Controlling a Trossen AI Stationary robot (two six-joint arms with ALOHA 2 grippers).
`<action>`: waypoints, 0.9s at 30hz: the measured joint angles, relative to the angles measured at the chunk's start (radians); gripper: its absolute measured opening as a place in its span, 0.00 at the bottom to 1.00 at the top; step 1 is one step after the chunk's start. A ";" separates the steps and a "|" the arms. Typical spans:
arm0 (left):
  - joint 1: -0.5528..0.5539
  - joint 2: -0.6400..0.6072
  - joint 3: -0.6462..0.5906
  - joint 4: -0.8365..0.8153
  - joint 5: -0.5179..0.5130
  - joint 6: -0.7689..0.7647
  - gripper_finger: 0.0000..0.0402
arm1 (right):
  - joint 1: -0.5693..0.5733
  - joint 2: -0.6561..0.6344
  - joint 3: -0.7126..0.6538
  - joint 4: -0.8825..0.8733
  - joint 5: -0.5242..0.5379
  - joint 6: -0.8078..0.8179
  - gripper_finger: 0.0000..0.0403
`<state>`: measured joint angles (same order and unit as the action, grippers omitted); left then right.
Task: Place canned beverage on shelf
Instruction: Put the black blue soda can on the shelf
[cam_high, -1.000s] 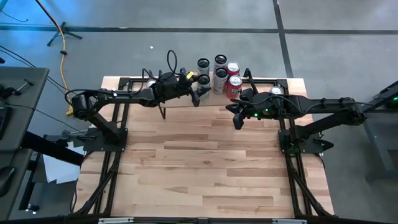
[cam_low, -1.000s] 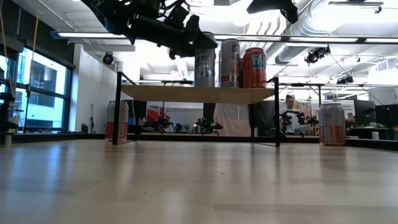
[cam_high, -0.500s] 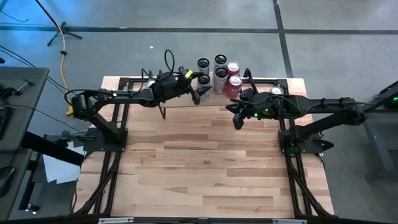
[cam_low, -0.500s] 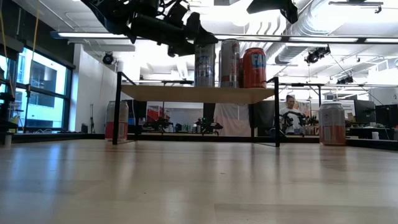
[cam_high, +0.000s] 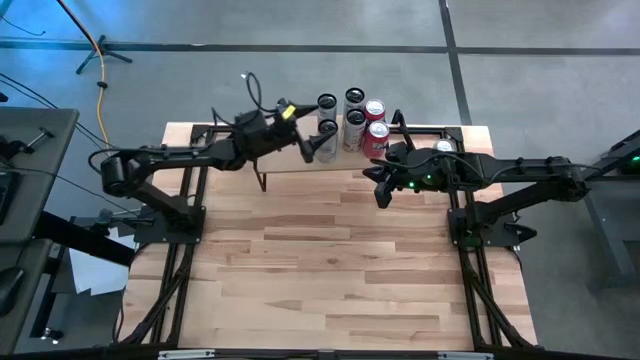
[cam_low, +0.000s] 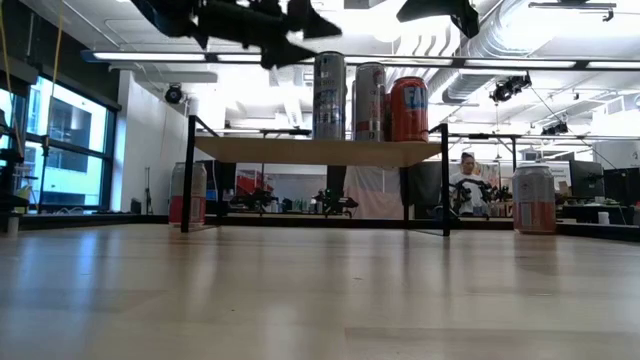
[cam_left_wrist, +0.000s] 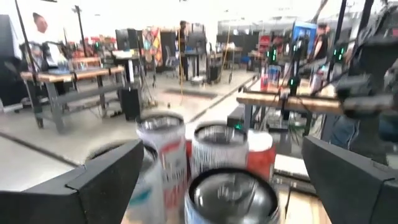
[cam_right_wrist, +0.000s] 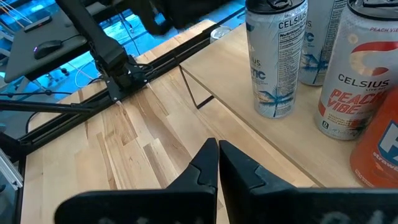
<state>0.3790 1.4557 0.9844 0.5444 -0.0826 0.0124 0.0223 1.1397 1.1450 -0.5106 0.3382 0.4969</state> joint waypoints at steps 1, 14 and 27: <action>0.000 -0.017 0.000 0.000 0.000 0.000 0.99 | 0.000 0.000 0.000 0.000 0.000 0.000 0.00; -0.090 -0.200 0.002 -0.134 0.152 -0.256 0.99 | 0.000 0.000 0.000 0.000 0.000 0.000 0.00; -0.224 -0.175 0.000 -0.367 0.084 -0.278 0.85 | 0.000 0.000 0.000 -0.020 0.000 0.000 0.00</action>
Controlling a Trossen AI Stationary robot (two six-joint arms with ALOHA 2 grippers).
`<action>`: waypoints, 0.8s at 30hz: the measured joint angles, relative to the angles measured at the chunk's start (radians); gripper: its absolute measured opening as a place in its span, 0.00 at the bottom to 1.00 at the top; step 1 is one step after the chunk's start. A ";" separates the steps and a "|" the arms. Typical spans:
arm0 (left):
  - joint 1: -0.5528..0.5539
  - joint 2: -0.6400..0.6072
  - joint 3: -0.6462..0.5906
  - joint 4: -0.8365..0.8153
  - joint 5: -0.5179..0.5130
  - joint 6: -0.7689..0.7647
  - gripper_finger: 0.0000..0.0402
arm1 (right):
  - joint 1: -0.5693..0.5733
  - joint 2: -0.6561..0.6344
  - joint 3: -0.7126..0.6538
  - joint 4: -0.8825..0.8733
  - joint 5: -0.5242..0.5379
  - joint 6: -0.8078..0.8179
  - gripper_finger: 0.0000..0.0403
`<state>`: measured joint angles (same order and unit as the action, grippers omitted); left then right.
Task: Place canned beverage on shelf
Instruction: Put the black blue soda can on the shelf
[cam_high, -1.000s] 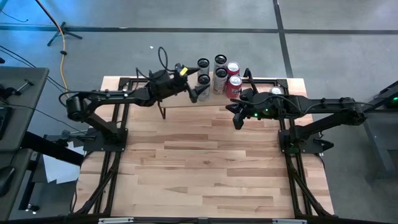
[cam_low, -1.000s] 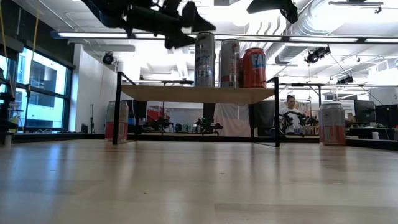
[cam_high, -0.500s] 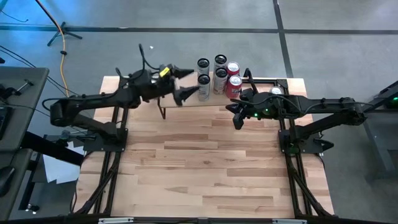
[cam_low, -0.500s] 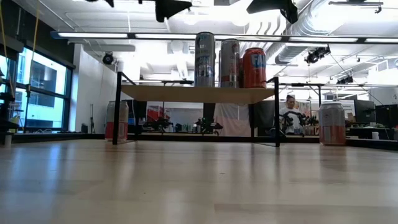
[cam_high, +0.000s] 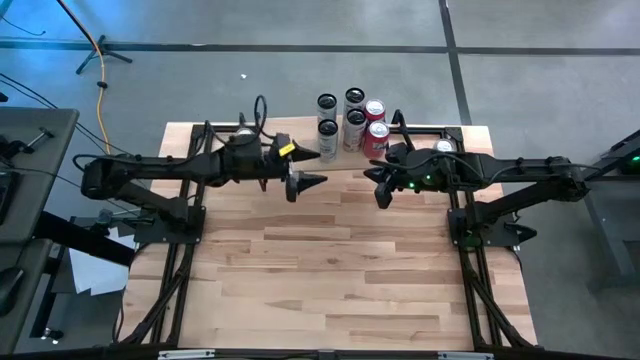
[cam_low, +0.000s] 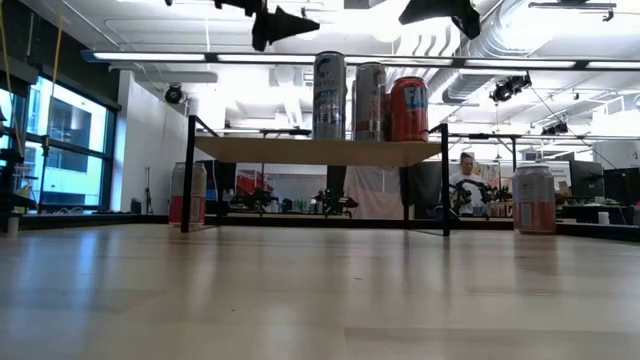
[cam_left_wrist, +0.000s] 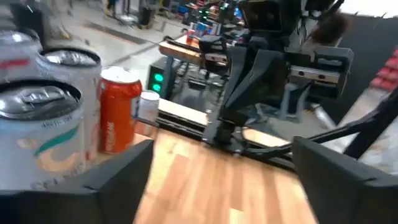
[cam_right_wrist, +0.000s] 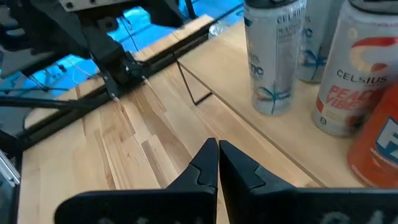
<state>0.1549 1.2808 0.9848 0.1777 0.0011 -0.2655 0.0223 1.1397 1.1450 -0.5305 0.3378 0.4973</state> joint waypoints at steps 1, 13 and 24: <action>-0.010 0.002 0.000 0.002 -0.025 0.027 0.78 | 0.000 0.000 0.000 -0.012 0.000 0.000 0.00; -0.022 0.091 -0.149 0.231 -0.084 -0.019 0.02 | 0.030 -0.003 0.000 -0.259 0.053 0.057 0.00; 0.087 0.211 -0.153 0.300 -0.082 0.102 0.00 | 0.046 -0.092 -0.023 -0.369 0.134 0.110 0.00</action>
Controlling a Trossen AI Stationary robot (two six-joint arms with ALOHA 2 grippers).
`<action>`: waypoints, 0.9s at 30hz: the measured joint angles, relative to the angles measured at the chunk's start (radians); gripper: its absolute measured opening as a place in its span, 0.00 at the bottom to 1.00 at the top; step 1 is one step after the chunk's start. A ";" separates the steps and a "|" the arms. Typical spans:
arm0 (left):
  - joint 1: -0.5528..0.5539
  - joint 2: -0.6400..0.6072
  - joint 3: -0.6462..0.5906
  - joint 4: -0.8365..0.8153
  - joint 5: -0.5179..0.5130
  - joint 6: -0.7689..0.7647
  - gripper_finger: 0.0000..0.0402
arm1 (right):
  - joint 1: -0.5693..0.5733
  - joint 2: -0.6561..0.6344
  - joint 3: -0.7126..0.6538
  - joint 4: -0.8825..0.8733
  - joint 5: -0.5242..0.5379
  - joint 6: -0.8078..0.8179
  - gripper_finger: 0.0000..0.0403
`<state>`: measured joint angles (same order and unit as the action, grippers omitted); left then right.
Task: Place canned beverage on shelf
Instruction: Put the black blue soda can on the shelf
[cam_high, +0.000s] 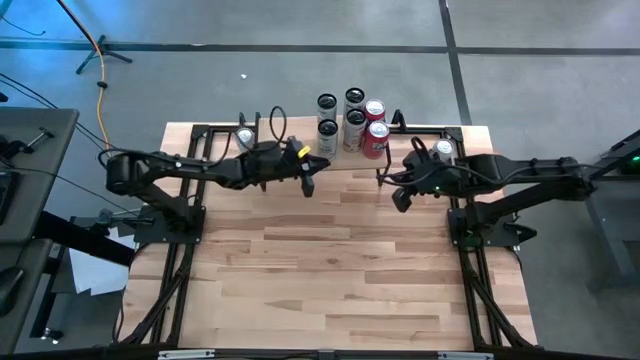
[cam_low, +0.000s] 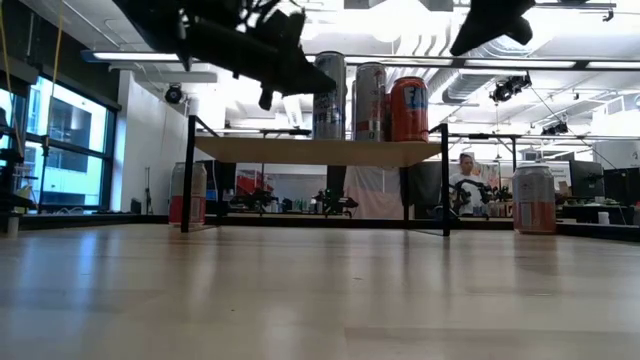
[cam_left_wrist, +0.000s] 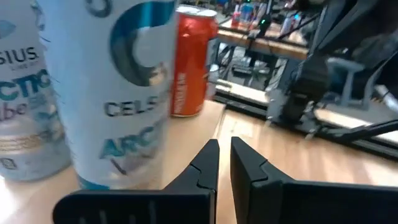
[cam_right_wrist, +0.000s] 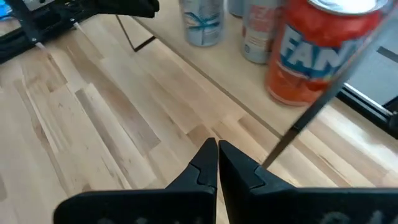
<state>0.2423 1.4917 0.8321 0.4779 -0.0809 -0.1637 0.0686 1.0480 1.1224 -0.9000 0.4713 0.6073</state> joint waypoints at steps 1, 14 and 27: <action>0.011 0.011 0.011 -0.008 0.004 0.015 0.00 | -0.003 -0.014 -0.012 -0.001 0.000 0.011 0.00; 0.123 0.015 0.038 -0.052 0.128 0.183 0.00 | 0.019 -0.126 -0.229 0.148 -0.011 0.147 0.00; 0.170 0.022 0.038 -0.047 0.230 0.182 0.00 | 0.019 -0.120 -0.238 0.202 0.034 0.129 0.00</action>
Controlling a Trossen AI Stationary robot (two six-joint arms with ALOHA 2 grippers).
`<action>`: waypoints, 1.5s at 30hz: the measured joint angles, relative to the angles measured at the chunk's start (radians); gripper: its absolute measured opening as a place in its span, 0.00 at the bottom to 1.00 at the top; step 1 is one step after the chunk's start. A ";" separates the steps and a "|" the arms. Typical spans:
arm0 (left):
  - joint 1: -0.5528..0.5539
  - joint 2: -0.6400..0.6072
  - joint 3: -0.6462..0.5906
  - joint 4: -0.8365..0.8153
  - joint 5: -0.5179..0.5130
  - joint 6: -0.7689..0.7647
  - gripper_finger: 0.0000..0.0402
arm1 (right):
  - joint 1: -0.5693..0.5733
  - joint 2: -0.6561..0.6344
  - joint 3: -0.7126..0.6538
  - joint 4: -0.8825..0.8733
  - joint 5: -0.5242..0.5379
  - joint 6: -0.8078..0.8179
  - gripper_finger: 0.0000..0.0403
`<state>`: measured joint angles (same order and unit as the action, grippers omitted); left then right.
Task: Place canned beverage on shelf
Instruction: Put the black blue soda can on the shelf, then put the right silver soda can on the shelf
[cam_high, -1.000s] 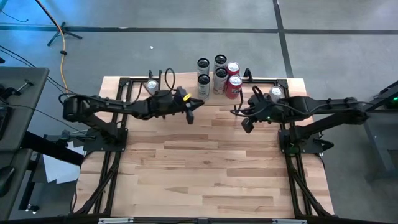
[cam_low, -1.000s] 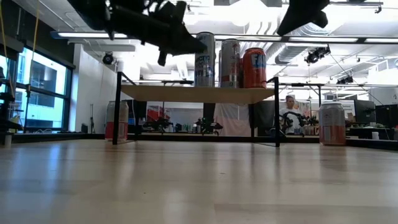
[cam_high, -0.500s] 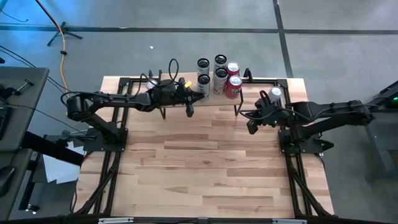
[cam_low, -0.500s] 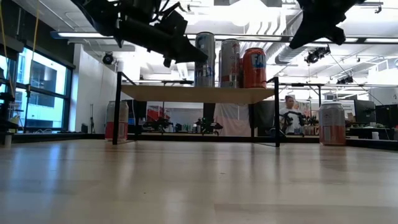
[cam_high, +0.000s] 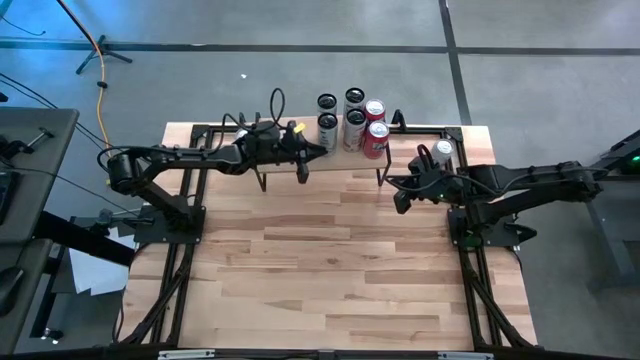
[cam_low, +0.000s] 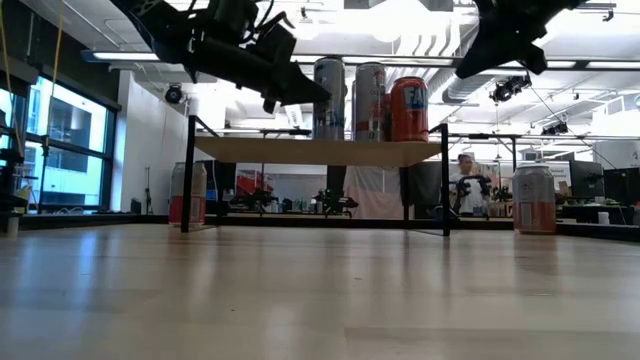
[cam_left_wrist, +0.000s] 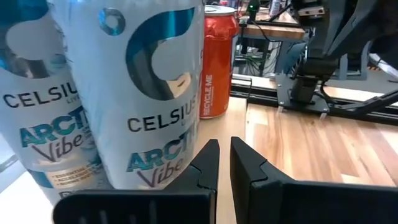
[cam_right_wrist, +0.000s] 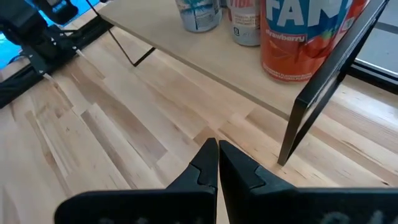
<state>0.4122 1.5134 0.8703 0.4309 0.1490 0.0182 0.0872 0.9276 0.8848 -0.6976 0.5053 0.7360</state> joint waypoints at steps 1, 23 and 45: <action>0.000 0.000 0.000 0.000 -0.001 0.008 0.00 | 0.000 0.000 0.000 0.005 0.000 -0.001 0.00; -0.023 0.061 0.093 -0.001 -0.002 -0.046 0.00 | 0.001 0.001 0.000 0.026 0.044 0.000 0.00; -0.092 -0.678 0.093 -0.405 0.163 -0.138 0.00 | -0.002 0.001 0.000 0.687 0.034 -0.476 0.00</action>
<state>0.3202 0.8358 0.9634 0.0261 0.3124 -0.1200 0.0853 0.9283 0.8851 -0.0108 0.5391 0.2602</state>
